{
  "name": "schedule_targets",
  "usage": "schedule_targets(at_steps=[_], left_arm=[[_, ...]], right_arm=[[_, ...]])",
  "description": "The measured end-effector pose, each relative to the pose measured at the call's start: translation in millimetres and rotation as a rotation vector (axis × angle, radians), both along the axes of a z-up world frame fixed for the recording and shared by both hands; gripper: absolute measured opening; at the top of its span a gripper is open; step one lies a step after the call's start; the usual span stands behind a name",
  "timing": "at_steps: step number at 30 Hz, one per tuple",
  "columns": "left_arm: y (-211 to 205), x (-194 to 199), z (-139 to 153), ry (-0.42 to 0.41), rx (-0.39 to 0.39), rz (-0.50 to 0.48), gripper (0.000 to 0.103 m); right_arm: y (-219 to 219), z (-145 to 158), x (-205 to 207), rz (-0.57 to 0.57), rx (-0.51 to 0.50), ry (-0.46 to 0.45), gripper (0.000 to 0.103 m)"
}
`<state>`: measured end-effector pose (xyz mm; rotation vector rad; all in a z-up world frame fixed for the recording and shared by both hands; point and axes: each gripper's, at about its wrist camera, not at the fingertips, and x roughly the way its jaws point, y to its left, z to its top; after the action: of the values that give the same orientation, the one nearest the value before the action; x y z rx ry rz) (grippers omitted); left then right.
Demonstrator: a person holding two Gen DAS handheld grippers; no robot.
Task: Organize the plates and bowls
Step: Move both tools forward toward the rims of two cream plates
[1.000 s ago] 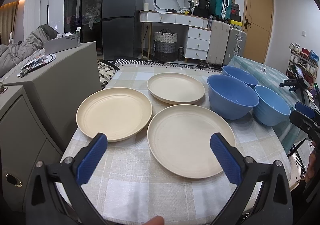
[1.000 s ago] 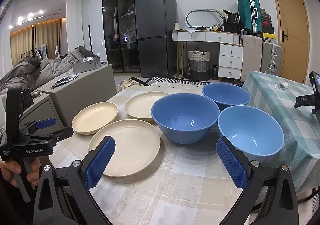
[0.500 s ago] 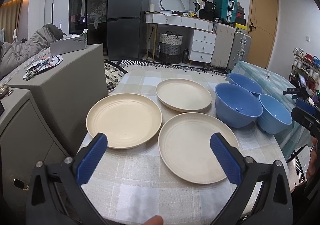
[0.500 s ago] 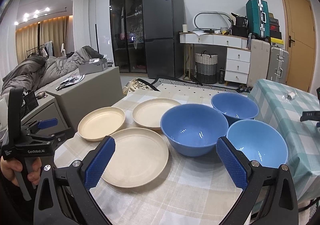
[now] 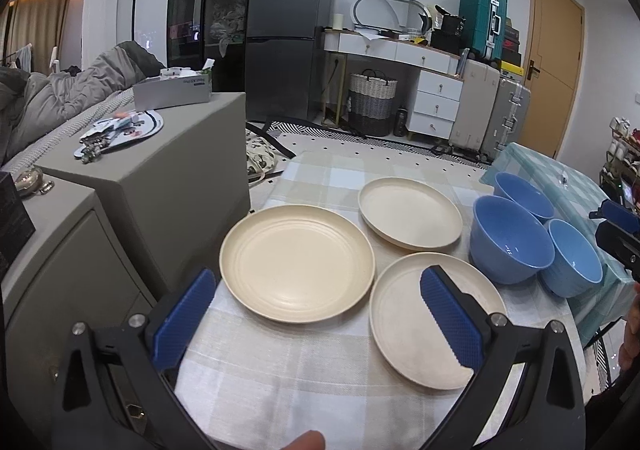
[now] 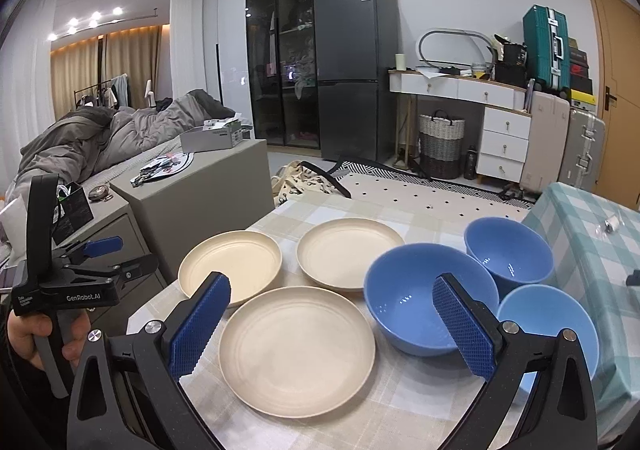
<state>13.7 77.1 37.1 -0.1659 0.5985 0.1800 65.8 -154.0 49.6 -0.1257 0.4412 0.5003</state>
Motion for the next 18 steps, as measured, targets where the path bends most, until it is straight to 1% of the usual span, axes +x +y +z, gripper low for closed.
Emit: schedule_targets(at_steps=[3,7,11,18], left_arm=[[6,2,2,0.000,-0.002,0.005,0.103],[11,6,4,0.006,-0.006,0.006,0.103],[13,11,7,0.008,0.016,0.001,0.103],[29,24,2,0.050,0.007,0.029,0.103]], right_arm=[[12,9,2,0.025,-0.027,-0.021,0.103],[22,19,12,0.047,-0.028,-0.005,0.103],[34,24,20,0.067,-0.052,0.005,0.103],[53,28,39,0.106,-0.049,0.030,0.103]])
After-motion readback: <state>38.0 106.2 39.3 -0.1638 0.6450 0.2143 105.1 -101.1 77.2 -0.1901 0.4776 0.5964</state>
